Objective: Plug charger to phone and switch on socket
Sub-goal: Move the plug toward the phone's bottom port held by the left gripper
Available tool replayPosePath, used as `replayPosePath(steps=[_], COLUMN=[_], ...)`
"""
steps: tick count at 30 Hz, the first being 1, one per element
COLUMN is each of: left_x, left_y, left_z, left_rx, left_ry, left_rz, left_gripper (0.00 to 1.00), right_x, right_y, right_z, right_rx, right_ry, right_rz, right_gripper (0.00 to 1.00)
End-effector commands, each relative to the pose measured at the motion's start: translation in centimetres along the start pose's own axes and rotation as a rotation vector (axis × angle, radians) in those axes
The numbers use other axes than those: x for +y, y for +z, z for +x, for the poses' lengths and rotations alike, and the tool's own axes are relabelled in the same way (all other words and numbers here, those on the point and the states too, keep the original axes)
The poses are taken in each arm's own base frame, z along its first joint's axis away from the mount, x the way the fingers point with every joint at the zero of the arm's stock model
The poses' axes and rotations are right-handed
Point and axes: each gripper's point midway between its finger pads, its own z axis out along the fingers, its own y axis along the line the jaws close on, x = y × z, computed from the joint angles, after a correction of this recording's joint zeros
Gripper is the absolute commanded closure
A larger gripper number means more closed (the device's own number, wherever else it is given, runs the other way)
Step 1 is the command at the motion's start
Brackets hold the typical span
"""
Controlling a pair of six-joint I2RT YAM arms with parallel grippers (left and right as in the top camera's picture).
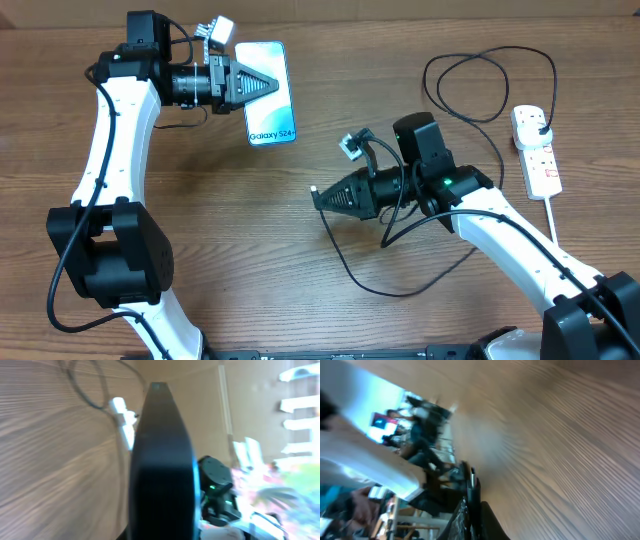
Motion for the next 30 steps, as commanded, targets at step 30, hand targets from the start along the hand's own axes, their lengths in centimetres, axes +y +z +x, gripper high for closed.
replayPosePath(steps=[30], left_x=[-4.3], left_y=[2.3], left_z=[1.9], left_rx=[0.09], left_ry=[-0.066], left_rz=[0.202], left_gripper=[0.96], right_x=[4.9], right_y=[0.8], right_z=[-5.5], right_rx=[-0.151], right_ry=[0.011], right_rz=[-0.12], right_gripper=[0.96])
